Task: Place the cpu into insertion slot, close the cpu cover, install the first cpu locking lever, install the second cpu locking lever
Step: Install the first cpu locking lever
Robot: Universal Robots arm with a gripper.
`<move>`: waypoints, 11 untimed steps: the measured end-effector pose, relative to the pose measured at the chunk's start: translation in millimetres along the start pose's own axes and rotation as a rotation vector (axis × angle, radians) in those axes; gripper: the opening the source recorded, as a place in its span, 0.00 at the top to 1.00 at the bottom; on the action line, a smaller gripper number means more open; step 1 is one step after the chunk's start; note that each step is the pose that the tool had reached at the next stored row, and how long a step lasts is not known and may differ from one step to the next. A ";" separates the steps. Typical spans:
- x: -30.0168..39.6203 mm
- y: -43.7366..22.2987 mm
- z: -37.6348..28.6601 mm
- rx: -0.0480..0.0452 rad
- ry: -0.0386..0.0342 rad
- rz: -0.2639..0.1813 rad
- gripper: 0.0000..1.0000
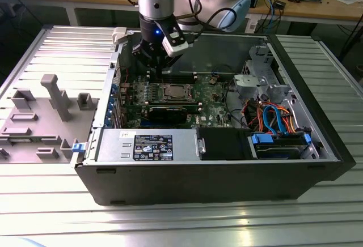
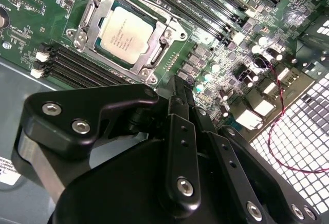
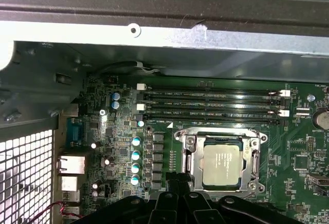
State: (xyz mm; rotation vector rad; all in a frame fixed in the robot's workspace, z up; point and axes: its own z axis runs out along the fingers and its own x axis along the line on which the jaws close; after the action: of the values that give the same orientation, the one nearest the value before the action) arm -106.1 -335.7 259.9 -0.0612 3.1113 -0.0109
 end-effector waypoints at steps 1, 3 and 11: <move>0.1 0.0 0.0 0.0000 0.0000 0.000 0.89; 0.3 0.0 0.0 0.0000 0.0001 0.000 0.89; 1.5 0.1 0.1 0.0000 0.0000 0.000 0.89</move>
State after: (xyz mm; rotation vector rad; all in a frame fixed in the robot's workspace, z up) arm -107.6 -335.7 259.8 -0.0608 3.1113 -0.0108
